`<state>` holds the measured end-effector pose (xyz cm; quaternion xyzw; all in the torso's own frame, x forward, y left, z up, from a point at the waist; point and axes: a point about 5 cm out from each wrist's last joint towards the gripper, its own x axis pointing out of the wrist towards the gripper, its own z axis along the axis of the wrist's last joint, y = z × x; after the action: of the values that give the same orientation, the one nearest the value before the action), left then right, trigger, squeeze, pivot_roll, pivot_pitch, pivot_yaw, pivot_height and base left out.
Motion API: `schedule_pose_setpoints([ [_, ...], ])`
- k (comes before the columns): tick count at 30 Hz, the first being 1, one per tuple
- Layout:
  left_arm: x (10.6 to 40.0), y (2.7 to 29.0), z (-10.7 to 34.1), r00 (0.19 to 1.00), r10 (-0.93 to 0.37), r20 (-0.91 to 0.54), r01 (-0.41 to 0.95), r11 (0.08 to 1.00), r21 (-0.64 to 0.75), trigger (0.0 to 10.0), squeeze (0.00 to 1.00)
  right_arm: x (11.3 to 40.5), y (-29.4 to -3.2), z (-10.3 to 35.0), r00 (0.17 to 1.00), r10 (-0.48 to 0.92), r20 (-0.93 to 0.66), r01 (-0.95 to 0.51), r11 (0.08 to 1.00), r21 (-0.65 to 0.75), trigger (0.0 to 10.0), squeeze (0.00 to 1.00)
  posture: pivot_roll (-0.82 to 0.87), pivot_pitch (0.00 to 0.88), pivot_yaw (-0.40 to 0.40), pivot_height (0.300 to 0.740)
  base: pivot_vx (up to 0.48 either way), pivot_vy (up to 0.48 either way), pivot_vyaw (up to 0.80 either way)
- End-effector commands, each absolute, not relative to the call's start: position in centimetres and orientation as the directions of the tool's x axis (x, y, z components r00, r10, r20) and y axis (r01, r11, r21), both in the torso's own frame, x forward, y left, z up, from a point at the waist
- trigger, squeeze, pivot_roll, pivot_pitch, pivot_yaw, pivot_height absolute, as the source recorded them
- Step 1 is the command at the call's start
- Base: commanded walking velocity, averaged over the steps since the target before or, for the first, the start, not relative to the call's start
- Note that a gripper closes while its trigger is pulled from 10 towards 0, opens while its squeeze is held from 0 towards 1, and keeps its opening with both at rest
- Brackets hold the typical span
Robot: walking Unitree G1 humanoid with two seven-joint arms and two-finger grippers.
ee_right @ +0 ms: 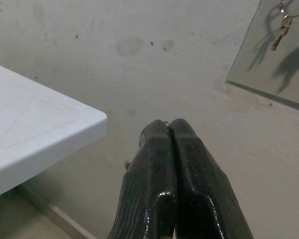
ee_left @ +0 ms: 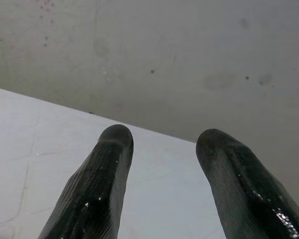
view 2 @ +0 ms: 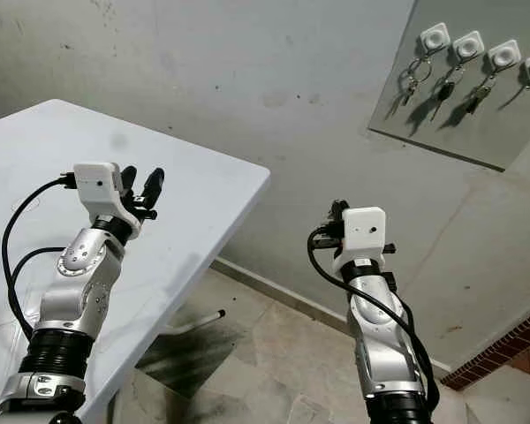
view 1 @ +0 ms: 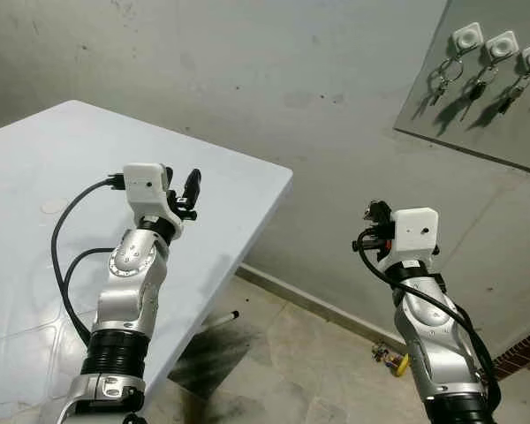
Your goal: Hang keys on a hook
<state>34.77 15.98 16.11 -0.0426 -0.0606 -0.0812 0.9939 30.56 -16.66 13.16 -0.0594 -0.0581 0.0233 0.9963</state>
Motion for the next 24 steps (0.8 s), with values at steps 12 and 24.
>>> schedule_pose_setpoints([
  [12,34.31,15.68,15.90,0.978,-0.171,0.120,0.181,0.980,-0.078,10.0,0.00,29.79,-16.69,13.41,0.992,0.050,0.118,-0.036,0.992,-0.122,10.0,0.00,-0.13,0.000,-0.049,0.740,0.000,-0.120,-0.73],
  [24,33.91,15.89,15.67,0.984,-0.145,0.101,0.154,0.984,-0.088,10.0,0.00,29.70,-16.63,13.49,0.993,0.050,0.107,-0.037,0.991,-0.125,10.0,0.00,-0.12,0.000,-0.063,0.740,0.000,0.000,-0.73],
])
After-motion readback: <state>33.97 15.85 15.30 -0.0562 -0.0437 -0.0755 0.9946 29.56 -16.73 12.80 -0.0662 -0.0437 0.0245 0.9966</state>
